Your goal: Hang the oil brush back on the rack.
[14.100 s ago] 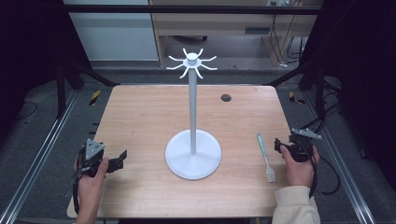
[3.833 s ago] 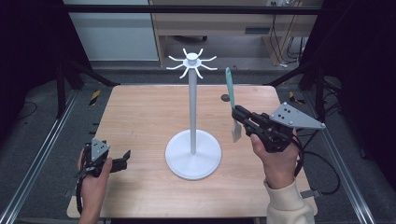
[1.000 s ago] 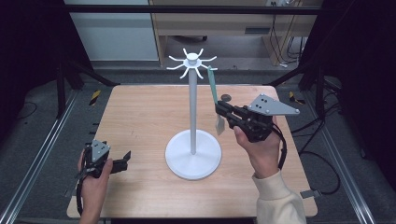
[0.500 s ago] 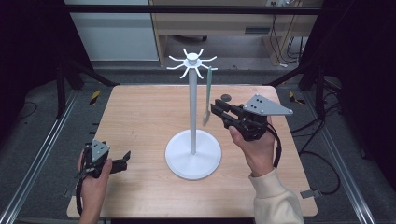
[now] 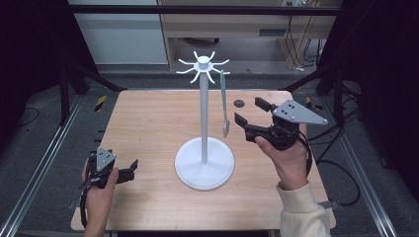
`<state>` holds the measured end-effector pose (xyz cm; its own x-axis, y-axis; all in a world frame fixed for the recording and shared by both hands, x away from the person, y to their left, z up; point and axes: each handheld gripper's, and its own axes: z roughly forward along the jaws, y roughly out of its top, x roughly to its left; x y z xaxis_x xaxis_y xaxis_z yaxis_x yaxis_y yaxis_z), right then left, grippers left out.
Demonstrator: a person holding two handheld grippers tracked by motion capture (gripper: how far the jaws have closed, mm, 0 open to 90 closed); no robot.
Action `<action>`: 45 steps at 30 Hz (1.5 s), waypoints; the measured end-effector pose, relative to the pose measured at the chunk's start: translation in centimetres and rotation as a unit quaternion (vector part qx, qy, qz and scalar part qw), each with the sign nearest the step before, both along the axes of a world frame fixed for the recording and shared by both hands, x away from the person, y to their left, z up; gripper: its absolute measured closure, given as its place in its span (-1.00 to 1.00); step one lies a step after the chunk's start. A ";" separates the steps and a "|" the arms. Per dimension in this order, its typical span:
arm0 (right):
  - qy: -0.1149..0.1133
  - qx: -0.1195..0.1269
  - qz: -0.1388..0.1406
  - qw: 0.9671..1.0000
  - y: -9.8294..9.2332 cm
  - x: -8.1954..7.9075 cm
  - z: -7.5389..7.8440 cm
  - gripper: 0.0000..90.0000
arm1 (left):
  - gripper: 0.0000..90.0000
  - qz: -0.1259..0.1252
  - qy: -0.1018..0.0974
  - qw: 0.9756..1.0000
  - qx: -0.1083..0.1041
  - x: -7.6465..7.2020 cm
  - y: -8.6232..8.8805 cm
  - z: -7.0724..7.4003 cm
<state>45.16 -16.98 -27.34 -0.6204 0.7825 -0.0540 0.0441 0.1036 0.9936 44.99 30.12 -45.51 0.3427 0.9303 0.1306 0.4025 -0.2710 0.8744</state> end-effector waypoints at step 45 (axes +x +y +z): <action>0.054 -0.085 -0.159 0.982 -4.4 1.7 -4.0 -0.84 | -0.95 -0.010 0.008 1.000 0.001 0.2 -0.3 -0.2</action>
<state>46.82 -21.33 -31.39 -0.3561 0.9227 -0.1480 0.2057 0.2318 0.9508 45.15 29.87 -45.69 0.3637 0.9230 0.1259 0.4116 -0.2805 0.8671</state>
